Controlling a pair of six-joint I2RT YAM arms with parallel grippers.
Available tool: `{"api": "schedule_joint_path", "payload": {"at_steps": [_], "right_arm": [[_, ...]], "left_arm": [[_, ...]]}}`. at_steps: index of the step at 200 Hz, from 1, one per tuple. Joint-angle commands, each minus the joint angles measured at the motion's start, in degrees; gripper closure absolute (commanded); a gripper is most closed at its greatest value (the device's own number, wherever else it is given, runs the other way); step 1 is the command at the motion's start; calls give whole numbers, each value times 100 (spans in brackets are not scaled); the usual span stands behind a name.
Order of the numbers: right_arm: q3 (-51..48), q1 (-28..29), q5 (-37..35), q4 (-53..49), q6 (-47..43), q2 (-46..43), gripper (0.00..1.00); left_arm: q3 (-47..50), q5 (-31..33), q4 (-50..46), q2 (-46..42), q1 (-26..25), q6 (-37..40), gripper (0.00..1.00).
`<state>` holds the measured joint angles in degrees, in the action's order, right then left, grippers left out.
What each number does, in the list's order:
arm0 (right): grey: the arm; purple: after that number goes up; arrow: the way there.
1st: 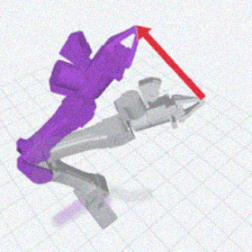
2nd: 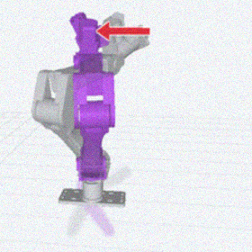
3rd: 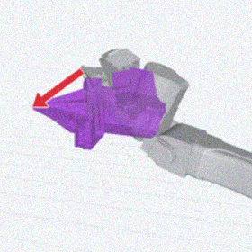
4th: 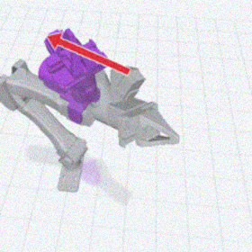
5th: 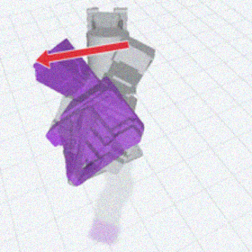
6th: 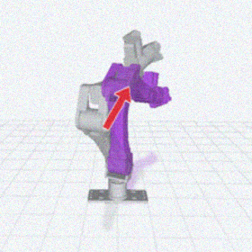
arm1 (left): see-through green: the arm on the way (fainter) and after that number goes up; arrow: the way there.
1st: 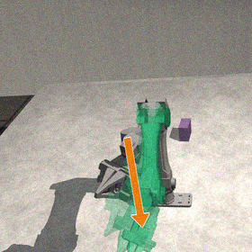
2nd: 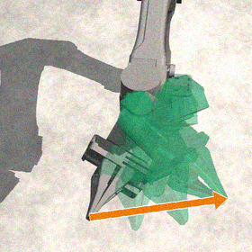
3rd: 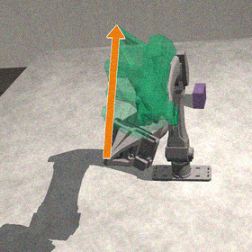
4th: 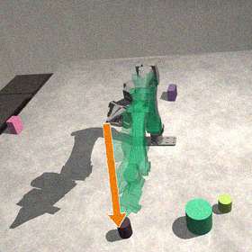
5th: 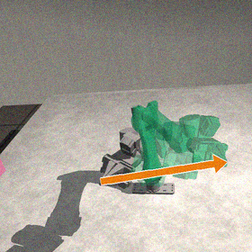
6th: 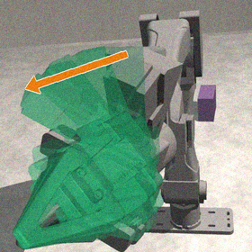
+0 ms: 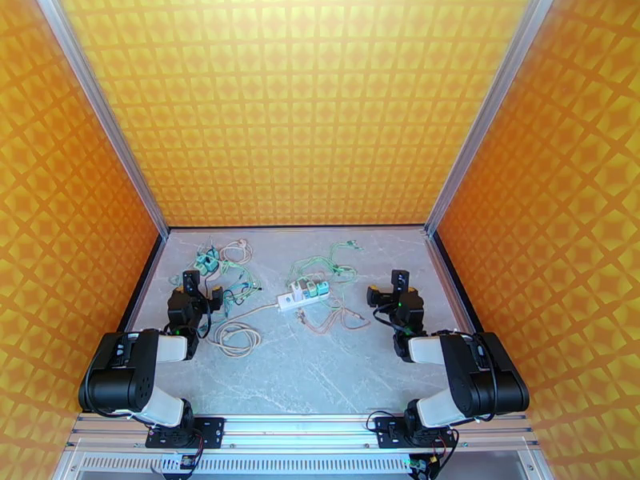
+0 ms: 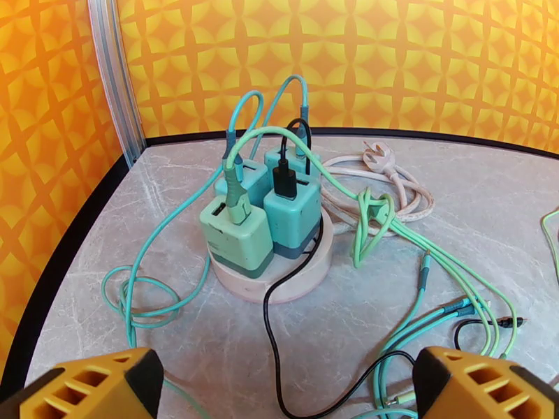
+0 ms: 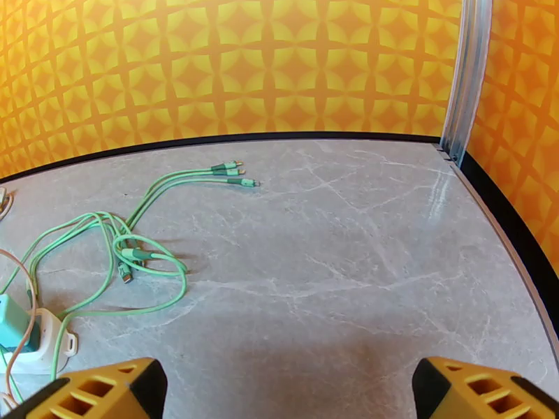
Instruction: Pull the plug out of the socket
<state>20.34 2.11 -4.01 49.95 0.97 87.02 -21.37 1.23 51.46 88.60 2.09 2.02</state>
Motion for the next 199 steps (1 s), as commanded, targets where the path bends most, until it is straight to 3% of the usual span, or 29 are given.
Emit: {"api": "schedule_joint_path", "payload": {"at_steps": [1, 199], "right_arm": [[134, 9, 120, -47, -97, -1, 2], [137, 9, 120, -49, -98, 7, 2]], "left_arm": [[1, -121, 57, 13, -37, 78, 1], [-87, -149, -101, 26, 73, -44, 1]]}}
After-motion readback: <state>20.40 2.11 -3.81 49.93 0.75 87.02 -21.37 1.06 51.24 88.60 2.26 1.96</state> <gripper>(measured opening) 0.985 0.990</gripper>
